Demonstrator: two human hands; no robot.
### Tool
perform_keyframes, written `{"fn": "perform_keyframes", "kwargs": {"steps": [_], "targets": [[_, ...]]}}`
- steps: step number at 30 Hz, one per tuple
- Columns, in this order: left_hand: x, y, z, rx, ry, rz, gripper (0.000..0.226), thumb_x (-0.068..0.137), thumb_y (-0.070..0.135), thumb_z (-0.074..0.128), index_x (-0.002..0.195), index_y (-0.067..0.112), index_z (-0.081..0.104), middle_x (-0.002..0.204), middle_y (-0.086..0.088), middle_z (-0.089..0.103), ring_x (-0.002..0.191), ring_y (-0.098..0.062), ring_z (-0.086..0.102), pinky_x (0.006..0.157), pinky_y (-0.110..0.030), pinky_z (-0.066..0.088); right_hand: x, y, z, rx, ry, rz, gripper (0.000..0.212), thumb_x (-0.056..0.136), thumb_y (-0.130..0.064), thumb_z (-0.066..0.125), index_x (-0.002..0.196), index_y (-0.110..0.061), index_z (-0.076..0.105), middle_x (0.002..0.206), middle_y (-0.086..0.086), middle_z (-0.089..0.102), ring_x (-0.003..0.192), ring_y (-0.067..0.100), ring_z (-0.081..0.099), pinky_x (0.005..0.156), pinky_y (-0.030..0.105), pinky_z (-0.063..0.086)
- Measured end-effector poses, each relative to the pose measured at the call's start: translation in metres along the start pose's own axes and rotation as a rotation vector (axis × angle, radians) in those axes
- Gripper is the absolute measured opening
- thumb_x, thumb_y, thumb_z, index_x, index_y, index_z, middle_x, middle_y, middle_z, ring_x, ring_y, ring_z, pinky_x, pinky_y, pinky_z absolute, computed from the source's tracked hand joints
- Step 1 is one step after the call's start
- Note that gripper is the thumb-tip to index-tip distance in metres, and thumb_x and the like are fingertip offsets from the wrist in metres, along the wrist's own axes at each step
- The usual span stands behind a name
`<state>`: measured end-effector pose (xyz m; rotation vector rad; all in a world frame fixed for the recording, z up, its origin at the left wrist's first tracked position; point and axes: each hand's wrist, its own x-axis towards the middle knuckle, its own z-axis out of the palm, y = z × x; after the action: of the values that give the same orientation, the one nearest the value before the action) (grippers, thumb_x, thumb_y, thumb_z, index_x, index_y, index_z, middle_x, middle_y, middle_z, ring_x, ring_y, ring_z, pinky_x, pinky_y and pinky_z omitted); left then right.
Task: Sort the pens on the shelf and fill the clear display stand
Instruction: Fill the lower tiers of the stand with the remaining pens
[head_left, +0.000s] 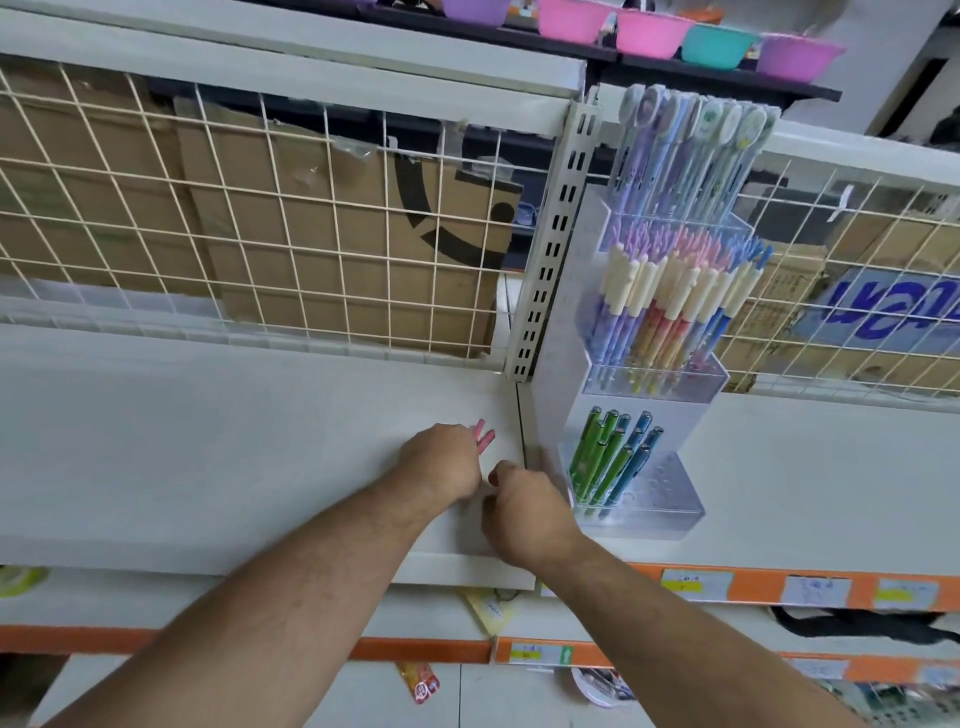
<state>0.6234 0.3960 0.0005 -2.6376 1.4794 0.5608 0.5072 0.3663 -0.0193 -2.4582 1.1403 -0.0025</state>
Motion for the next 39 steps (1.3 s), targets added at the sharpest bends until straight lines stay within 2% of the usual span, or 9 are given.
{"fn": "perform_keyframes", "kwargs": {"steps": [5,7,10,12,14,21,27,34,39], "targets": [[0.01,-0.004,0.003,0.075,-0.162,0.091,0.074,0.101,0.014,0.045,0.159,0.027,0.0,0.167,-0.002,0.002,0.151,-0.024,0.017,0.119,-0.037,0.017,-0.004,0.003,0.003,0.027,0.008,0.011,0.026,0.096,-0.015,0.049,0.117,-0.01,0.064,0.11,0.012,0.071,0.099,0.03,0.068,0.085,0.035,0.057],[0.002,-0.002,0.002,-0.01,-0.088,0.085,0.064,0.1,0.008,0.042,0.158,0.016,0.016,0.165,-0.005,0.018,0.146,-0.025,0.03,0.114,-0.033,0.027,-0.008,0.005,0.003,0.06,0.029,0.015,0.026,0.096,-0.014,0.05,0.115,-0.009,0.066,0.109,0.012,0.072,0.099,0.029,0.068,0.085,0.035,0.057],[-0.008,-0.003,0.006,-0.405,0.0,0.034,0.037,0.096,-0.002,0.042,0.131,-0.001,0.053,0.125,-0.018,0.063,0.11,-0.036,0.063,0.074,-0.034,0.047,-0.014,0.008,-0.001,0.167,0.098,0.017,0.025,0.097,-0.013,0.052,0.115,-0.008,0.068,0.107,0.011,0.072,0.097,0.029,0.069,0.082,0.034,0.057],[-0.01,-0.008,0.012,-0.9,-0.051,-0.03,0.024,0.095,0.001,0.043,0.113,-0.004,0.058,0.092,-0.019,0.068,0.074,-0.034,0.068,0.056,-0.034,0.044,-0.019,0.009,-0.005,0.285,0.126,0.019,0.024,0.099,-0.013,0.05,0.112,-0.007,0.068,0.098,0.009,0.071,0.09,0.031,0.071,0.077,0.041,0.059],[-0.017,-0.009,0.015,-1.182,-0.053,-0.034,0.018,0.099,0.008,0.043,0.107,-0.001,0.056,0.084,-0.017,0.067,0.061,-0.026,0.065,0.056,-0.032,0.048,-0.024,0.01,-0.009,0.39,0.133,0.017,0.023,0.101,-0.015,0.047,0.109,-0.007,0.068,0.088,0.006,0.068,0.082,0.031,0.072,0.072,0.047,0.06],[-0.059,0.006,0.031,-1.379,0.008,0.116,0.018,0.104,0.016,0.046,0.104,0.005,0.059,0.068,-0.005,0.062,0.058,-0.021,0.056,0.061,-0.037,0.05,-0.037,0.017,-0.024,0.61,0.243,-0.071,0.013,0.101,-0.031,0.057,0.102,-0.02,0.063,0.074,-0.004,0.066,0.062,0.018,0.065,0.066,0.042,0.06],[-0.096,0.039,0.049,-1.442,0.111,0.124,0.021,0.107,0.021,0.042,0.112,0.015,0.062,0.077,-0.007,0.063,0.064,-0.019,0.059,0.059,-0.033,0.051,-0.051,0.047,-0.033,0.68,0.205,-0.194,0.021,0.096,-0.021,0.065,0.078,-0.025,0.055,0.072,-0.005,0.061,0.061,0.011,0.058,0.059,0.026,0.048],[-0.132,0.1,0.073,-1.416,0.224,0.017,0.025,0.107,0.023,0.04,0.124,0.027,0.058,0.097,-0.008,0.068,0.069,-0.006,0.067,0.058,-0.024,0.055,-0.074,0.094,-0.045,0.663,0.125,-0.325,0.024,0.092,-0.017,0.067,0.073,-0.027,0.054,0.071,-0.005,0.061,0.07,0.023,0.062,0.07,0.039,0.056],[-0.139,0.139,0.087,-1.452,0.243,-0.008,0.026,0.106,0.023,0.044,0.128,0.029,0.058,0.104,-0.017,0.068,0.088,-0.028,0.067,0.071,-0.038,0.06,-0.082,0.13,-0.056,0.699,0.084,-0.365,0.02,0.089,-0.017,0.068,0.075,-0.025,0.058,0.071,0.0,0.065,0.069,0.03,0.067,0.069,0.049,0.058]]}}
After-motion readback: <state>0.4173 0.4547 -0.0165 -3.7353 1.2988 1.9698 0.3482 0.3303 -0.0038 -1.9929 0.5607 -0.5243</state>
